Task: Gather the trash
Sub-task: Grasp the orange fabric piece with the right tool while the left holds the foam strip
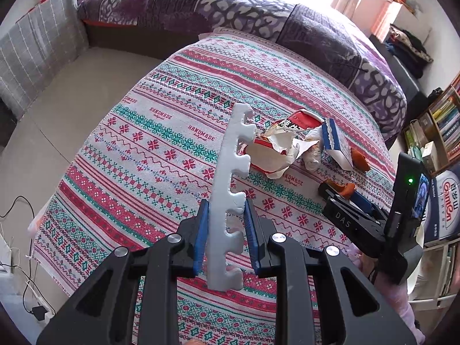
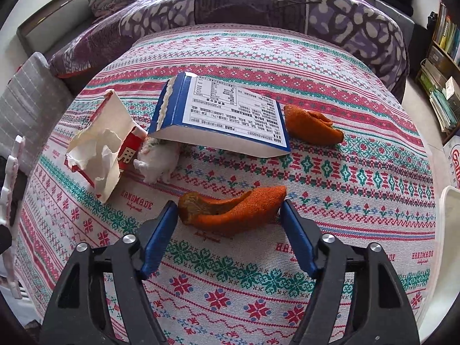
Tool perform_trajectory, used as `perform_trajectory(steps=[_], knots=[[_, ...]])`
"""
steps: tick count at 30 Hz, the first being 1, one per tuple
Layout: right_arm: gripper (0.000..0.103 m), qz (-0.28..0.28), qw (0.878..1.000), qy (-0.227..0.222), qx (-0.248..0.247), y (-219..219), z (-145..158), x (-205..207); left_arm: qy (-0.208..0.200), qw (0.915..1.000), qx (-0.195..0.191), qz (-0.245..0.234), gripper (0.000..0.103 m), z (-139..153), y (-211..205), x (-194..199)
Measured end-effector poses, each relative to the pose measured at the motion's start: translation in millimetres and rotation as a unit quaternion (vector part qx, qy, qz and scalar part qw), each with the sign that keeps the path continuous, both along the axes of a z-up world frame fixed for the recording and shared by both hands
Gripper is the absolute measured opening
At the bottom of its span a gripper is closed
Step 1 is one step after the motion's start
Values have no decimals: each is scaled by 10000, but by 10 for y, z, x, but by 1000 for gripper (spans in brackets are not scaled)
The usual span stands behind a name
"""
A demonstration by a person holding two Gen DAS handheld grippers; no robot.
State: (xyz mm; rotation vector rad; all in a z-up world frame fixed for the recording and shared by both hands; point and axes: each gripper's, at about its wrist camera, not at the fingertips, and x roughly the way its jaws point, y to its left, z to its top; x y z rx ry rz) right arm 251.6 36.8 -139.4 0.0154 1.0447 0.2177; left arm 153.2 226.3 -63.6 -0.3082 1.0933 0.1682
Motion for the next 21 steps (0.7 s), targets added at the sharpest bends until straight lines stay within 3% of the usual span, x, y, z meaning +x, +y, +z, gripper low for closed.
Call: perform_trajectory(steps=[4,5,7,21], knots=[[40,172,9996,-194,-79,38,109,-78,-34,9999,107,78,25,8,6,2],[25,202,9994,-266,-77,46,152,-99,-50,9999,123,100,25,13,7,5],[16,262,9995,-188,-19,42,196,-117,-87,9997,153,144,25,25,10,12],[16,19,9992,-227,326,-235,424,-227,-249,9992,257,195,25,107,-9,21]])
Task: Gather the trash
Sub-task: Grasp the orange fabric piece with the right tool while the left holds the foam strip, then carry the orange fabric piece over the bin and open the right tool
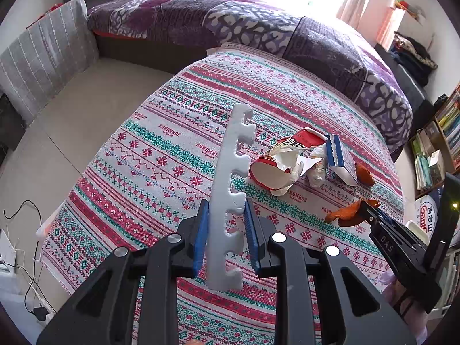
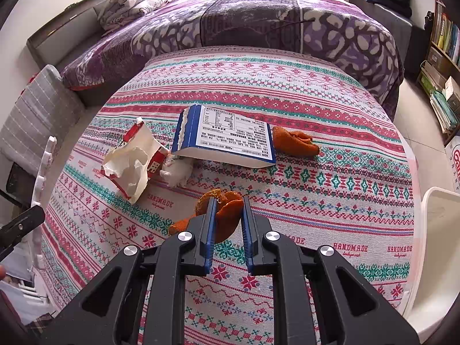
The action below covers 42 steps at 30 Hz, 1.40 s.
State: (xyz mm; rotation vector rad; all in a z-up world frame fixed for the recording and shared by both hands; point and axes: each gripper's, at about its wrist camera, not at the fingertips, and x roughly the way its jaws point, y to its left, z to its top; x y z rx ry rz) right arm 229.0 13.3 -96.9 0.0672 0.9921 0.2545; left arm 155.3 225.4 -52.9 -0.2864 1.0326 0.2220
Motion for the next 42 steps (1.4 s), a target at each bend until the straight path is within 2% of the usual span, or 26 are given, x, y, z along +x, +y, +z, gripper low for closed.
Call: perform_trajectory(steps=[10,25,42], knots=[[16,-51,9993,-358,35,-117,261,-142,-247,9994,218,36,25,105,-133,8],[16,-313,9977,-601,65,-461,510,-284,-662,9932,915,-280,25,220,-674,70],[16,-779,9948,-657,45,-1128,655,-438,-818,9883,865,-952,25,282,-1465,150]])
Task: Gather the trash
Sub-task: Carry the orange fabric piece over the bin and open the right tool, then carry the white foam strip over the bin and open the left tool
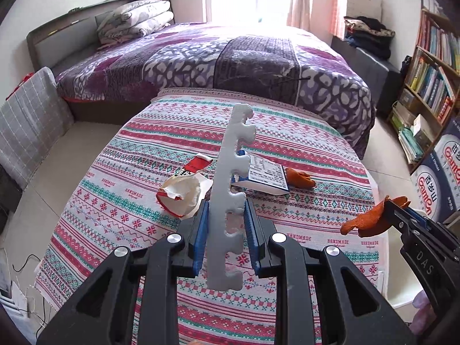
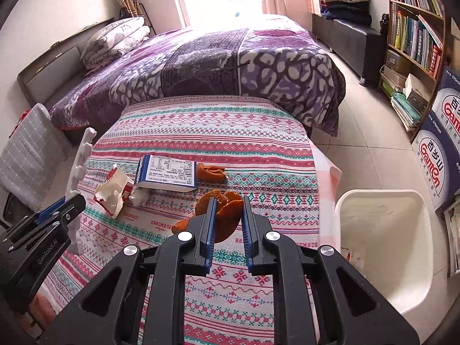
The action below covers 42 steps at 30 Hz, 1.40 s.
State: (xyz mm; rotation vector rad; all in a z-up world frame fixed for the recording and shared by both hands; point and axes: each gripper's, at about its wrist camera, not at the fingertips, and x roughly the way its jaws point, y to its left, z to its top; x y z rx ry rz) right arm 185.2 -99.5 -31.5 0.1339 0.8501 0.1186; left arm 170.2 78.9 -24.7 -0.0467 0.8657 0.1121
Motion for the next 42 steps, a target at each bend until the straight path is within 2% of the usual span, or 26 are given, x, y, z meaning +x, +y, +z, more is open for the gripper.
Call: perform_trajectory(steps=[12,23,26,30,32,42], knots=[[16,-673,9977,120,22,-599,26,-84,5,9988,-22,-486,25,-7,-511,27],[19,-1582,9862,475,143,-1319,-61,-181,148,9949,-132,-993,25,-102,-1023,45],[23,-1827,9815,542,171,-1497,-82,-227,234,9929,-255,-1142,25,-129,-1166,54],[40,-2140,9753,513,198,-1742,-85,-320,355,9892,-440,-1352,25,-163,-1378,62],[45,-2276,9723,487,210,-1851,-88,-365,389,9873,-494,-1461,25,-174,-1489,59],[59,-2811,9573,520,420,-2332,-95,-549,624,9764,-694,-1948,25,-263,-2018,48]])
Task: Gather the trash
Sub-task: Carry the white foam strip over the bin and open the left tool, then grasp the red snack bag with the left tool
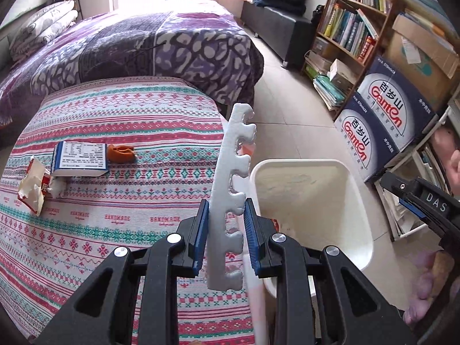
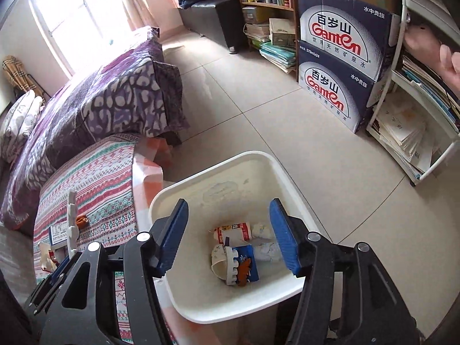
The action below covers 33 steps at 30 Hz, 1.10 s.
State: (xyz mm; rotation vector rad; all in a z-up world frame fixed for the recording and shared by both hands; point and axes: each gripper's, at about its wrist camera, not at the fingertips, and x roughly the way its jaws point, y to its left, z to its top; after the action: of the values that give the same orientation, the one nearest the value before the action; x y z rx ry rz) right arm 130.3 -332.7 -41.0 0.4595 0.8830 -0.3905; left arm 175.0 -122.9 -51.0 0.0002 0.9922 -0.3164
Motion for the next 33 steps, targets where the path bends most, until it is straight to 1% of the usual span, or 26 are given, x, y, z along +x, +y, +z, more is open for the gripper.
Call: perform_trajectory(steps=[4,9,10,11,12,13,15,19,21,23,26,28,33], knots=[[63,-199,9997,-6,131,-165,-6,-69,152,9992,-208,-294,25,-46,-217,-16],[67,-391,9989,11,258,-325,-16,-141,506,9931,-718,-778,27,-110,-440,-26],[67,-418,9987,0,283,-345,-15,-150,569,9913,-827,-850,30,-116,-466,-27],[68,-439,9986,-13,297,-361,-10,-157,624,9896,-924,-905,40,-120,-484,-27],[70,-454,9985,-27,304,-370,-8,-167,656,9886,-996,-922,45,-116,-492,-31],[71,-473,9984,-45,313,-372,-2,-172,665,9881,-1047,-910,53,-109,-485,-37],[76,-503,9982,-83,328,-360,10,-174,661,9884,-1053,-874,54,-105,-459,-40],[80,-422,9987,-116,274,-253,35,-125,601,9921,-900,-627,54,-89,-273,-13],[84,-314,9993,-94,201,-153,38,-82,473,9954,-701,-450,55,-65,-132,0],[87,-230,9997,-70,71,-42,48,-38,376,9973,-559,-279,61,-41,16,26],[89,-28,9999,-23,-144,163,50,41,201,9996,-204,34,65,-17,251,59],[91,106,9997,1,-210,296,49,91,113,9997,39,229,71,-18,421,85],[92,440,9987,139,-193,599,9,233,12,9944,780,714,73,-41,865,200]])
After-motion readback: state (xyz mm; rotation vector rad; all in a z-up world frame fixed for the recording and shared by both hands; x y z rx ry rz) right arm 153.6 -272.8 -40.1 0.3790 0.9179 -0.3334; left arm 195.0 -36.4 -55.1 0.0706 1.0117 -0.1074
